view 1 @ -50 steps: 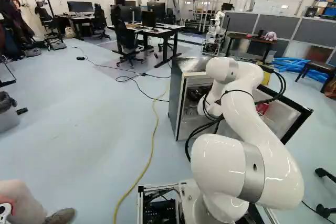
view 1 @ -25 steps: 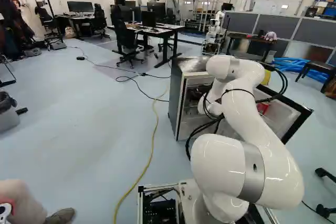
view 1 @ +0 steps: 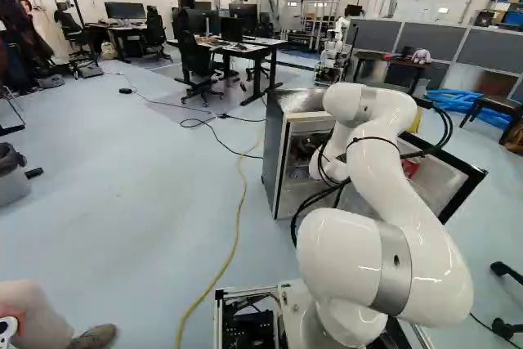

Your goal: Grab a drink from the fridge

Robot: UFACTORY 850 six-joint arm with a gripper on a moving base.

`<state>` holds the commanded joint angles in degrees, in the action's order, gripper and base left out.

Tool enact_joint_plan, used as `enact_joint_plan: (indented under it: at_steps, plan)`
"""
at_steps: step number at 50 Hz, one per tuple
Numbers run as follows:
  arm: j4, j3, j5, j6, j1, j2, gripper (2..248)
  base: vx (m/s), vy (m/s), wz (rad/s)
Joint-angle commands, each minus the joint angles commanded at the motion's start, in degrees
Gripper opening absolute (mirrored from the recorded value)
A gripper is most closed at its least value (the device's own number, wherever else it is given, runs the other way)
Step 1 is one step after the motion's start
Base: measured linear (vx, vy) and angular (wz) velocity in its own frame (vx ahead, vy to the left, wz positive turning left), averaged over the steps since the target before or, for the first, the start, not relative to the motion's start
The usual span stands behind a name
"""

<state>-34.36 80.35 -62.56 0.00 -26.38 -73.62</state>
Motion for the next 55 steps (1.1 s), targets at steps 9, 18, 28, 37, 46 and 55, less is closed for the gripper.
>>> enact_joint_plan:
  at_steps: [9, 18, 28, 37, 46, 55]
  plan:
    - [0.0, -1.4, 0.0, 0.0, -0.4, 0.8, 93, 0.0, 0.0, 0.0]
    - [0.0, -2.8, 0.0, 0.0, -0.9, 1.5, 93, 0.0, 0.0, 0.0]
    - [0.0, -4.2, 0.0, 0.0, -1.6, 2.2, 93, 0.0, 0.0, 0.0]
    - [0.0, -5.4, 0.0, 0.0, -2.3, 2.9, 93, 0.0, 0.0, 0.0]
    - [0.0, -6.7, 0.0, 0.0, -3.0, 3.6, 93, 0.0, 0.0, 0.0]
    - [0.0, -8.8, 0.0, 0.0, -3.7, 5.5, 93, 0.0, 0.0, 0.0]
